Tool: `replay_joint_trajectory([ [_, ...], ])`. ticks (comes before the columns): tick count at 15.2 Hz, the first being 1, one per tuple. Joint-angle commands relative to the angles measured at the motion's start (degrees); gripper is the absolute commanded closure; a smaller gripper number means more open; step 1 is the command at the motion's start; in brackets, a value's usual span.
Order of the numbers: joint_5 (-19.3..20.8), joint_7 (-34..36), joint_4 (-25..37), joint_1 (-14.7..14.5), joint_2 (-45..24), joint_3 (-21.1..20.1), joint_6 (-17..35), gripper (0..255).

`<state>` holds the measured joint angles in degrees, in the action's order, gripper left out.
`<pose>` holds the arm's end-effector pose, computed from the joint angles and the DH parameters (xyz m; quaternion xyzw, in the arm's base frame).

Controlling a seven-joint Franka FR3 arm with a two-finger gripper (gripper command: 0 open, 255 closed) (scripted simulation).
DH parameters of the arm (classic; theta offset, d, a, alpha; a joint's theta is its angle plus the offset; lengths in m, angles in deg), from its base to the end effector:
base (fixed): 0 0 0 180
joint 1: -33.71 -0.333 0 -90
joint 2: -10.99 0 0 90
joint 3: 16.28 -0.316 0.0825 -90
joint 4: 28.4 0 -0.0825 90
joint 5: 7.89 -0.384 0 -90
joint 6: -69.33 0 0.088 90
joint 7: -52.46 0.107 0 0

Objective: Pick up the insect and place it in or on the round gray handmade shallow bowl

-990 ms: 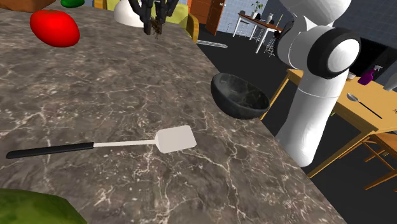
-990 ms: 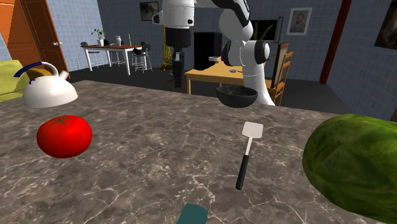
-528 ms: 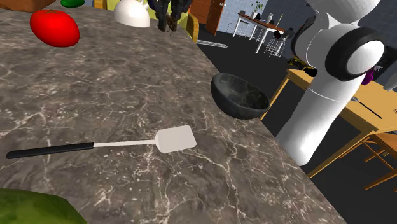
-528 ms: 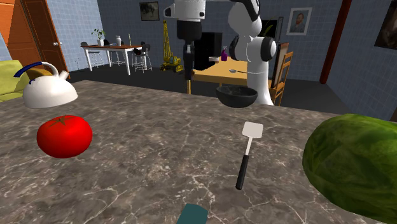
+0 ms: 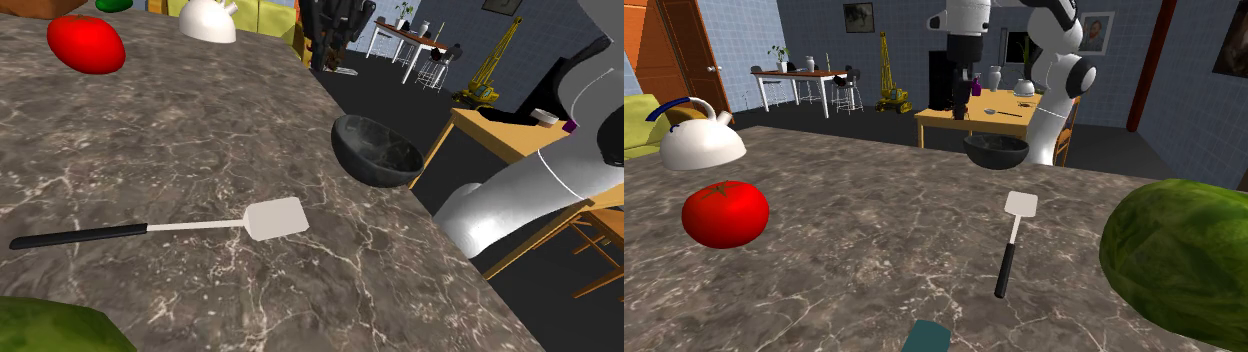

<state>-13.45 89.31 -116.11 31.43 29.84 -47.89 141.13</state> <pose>0.3071 0.2947 0.7454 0.9990 -0.0225 0.0233 0.0313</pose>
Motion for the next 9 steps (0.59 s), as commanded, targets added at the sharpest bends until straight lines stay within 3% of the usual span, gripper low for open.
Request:
replay_joint_trajectory([
  [1,-2.0,-1.62,-4.27,-0.58,5.13,2.16,-0.43,255],
  [9,-5.63,-5.53,-16.54,-4.55,22.41,9.24,-5.32,255],
])
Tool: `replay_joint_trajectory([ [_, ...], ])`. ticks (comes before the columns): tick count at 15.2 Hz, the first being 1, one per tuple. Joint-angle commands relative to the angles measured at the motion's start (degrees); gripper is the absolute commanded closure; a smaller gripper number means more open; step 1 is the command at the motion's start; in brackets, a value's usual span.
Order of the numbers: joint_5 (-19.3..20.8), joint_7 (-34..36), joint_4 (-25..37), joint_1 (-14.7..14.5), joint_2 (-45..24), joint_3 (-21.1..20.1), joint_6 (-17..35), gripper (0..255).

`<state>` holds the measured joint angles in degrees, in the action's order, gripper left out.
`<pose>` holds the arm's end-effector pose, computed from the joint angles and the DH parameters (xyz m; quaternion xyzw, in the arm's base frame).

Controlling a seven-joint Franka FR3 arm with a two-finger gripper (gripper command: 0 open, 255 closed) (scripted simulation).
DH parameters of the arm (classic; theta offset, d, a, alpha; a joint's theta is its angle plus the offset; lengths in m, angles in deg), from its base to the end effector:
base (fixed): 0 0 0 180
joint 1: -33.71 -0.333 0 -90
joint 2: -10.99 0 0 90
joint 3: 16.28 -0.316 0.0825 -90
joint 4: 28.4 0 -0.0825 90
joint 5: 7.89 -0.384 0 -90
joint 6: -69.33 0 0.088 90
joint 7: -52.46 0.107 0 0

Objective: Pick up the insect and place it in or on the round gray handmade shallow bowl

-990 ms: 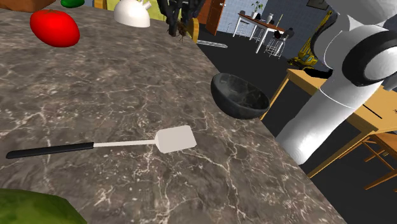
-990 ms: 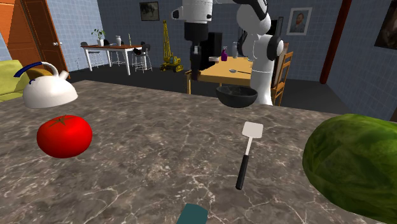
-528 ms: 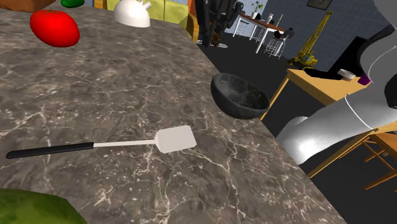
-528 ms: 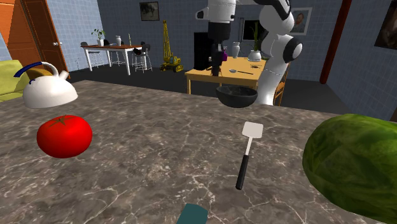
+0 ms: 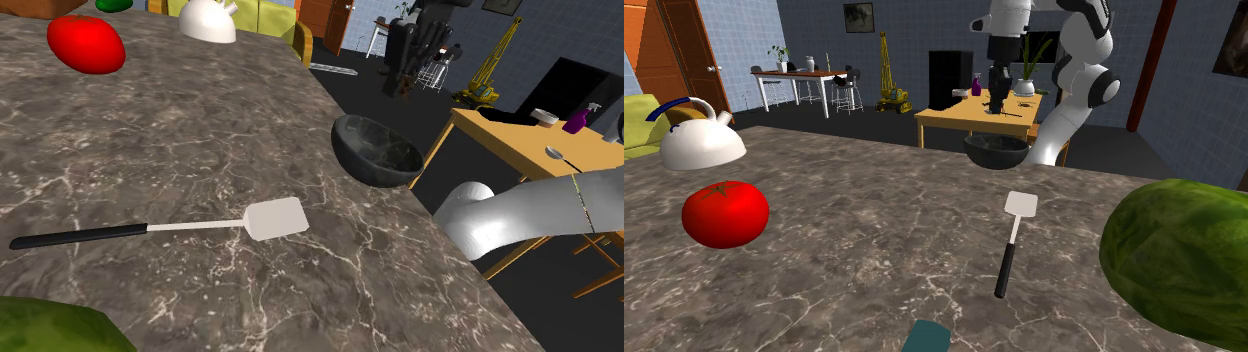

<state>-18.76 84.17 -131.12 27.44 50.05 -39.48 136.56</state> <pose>0.2030 0.2378 0.7445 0.9990 -0.0227 0.0233 0.0310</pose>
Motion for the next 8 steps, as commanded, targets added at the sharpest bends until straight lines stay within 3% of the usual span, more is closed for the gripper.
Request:
replay_joint_trajectory([
  [1,-0.43,-0.47,-2.77,-0.71,2.75,0.83,-0.06,255],
  [8,-1.3,-0.98,-10.94,-1.54,6.31,0.62,4.6,255],
])
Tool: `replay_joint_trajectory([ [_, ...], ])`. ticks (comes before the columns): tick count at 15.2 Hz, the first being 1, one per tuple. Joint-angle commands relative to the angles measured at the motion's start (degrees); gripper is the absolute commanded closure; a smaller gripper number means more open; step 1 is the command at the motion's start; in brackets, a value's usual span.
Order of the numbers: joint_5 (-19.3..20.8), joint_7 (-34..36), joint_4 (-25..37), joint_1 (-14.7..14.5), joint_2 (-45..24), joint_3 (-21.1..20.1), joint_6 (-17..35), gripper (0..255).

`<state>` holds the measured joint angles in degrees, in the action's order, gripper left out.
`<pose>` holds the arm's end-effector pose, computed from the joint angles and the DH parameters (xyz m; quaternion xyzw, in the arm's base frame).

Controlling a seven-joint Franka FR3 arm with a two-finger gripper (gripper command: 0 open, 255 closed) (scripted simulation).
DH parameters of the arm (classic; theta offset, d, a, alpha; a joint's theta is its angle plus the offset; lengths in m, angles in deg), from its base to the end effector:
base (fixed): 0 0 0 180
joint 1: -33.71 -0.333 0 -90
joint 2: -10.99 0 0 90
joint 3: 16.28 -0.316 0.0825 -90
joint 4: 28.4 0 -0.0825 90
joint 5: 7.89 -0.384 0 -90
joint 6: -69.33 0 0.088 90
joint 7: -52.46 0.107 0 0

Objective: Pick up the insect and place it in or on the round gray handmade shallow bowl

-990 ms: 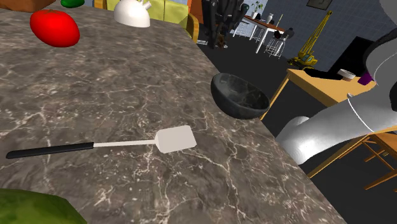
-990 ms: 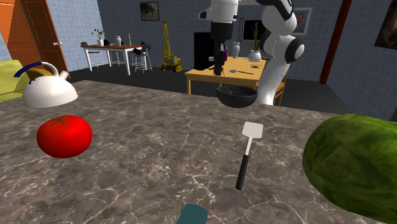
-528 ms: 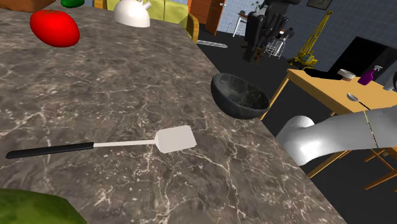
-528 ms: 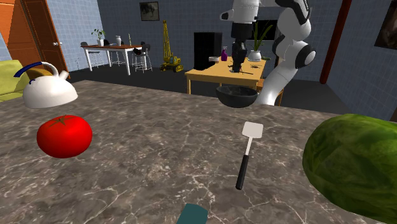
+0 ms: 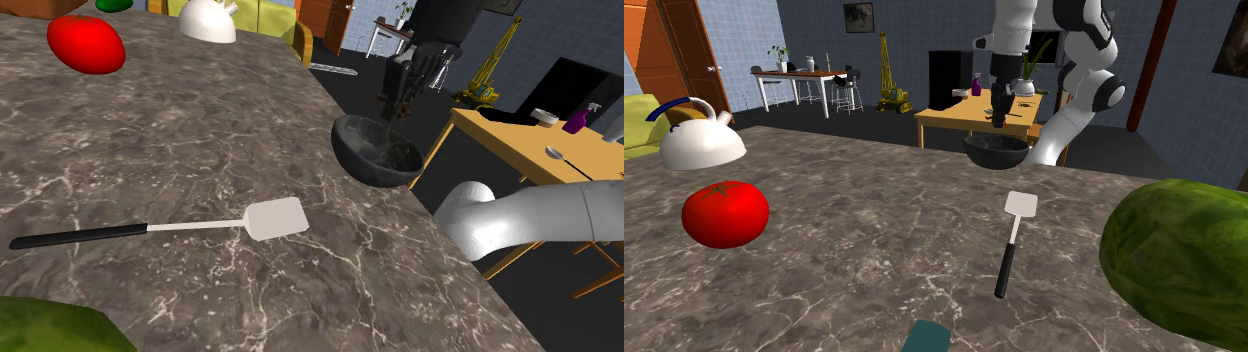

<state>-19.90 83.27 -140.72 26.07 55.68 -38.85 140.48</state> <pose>0.1917 0.2313 0.7070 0.9990 -0.0225 0.0227 0.0308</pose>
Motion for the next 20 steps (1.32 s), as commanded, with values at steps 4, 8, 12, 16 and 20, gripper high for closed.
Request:
replay_joint_trajectory([
  [4,-0.71,-0.3,-5.69,-0.62,2.49,-0.27,3.26,255],
  [8,-0.81,-0.34,-6.42,-0.7,2.78,-0.32,3.69,255],
  [12,-0.8,-0.34,-6.41,-0.7,2.78,-0.32,3.69,255],
  [16,-0.8,-0.34,-6.41,-0.7,2.78,-0.32,3.69,0],
  [20,-0.26,0.15,-0.92,-0.15,0.55,-0.17,0.43,0],
])
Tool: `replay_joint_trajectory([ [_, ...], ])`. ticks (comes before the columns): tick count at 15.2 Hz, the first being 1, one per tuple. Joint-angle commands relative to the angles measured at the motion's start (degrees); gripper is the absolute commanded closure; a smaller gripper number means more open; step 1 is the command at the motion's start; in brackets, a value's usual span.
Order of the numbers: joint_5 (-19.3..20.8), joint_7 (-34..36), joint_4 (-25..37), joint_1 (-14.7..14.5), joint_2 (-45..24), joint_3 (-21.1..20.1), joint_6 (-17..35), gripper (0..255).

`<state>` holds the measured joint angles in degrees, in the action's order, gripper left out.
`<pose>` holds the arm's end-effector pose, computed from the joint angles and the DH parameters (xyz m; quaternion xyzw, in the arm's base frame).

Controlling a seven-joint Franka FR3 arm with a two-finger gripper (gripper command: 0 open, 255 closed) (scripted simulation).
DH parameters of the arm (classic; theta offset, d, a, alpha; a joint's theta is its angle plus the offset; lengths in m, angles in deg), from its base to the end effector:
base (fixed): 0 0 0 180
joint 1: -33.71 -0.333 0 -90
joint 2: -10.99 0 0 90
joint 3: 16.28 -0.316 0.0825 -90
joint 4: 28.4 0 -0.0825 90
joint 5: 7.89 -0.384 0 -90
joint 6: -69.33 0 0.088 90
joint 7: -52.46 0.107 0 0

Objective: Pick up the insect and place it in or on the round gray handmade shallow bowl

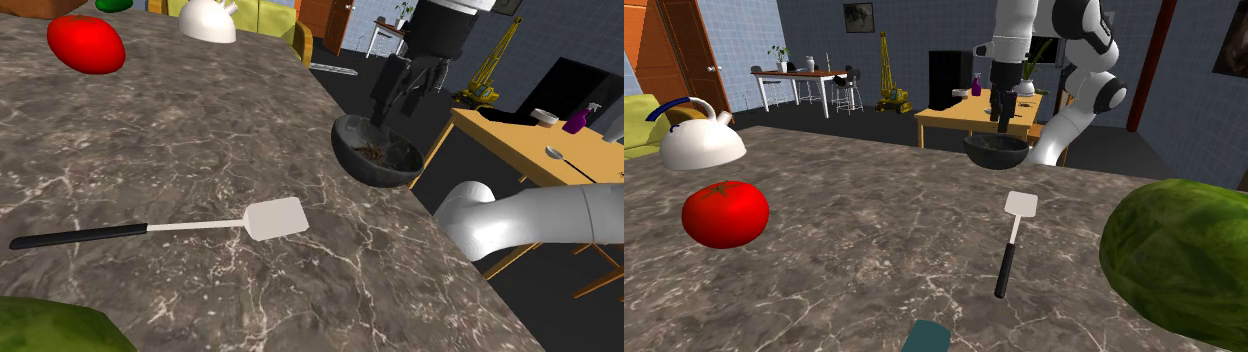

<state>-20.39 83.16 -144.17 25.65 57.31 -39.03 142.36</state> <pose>0.1899 0.2314 0.6910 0.9990 -0.0224 0.0228 0.0306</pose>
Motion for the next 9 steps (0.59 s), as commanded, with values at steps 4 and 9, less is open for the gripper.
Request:
replay_joint_trajectory([
  [4,0.68,0.78,7.72,0.77,-3.3,0.02,-4.43,0],
  [9,0.68,0.78,7.73,0.77,-3.31,0.01,-4.43,0],
])
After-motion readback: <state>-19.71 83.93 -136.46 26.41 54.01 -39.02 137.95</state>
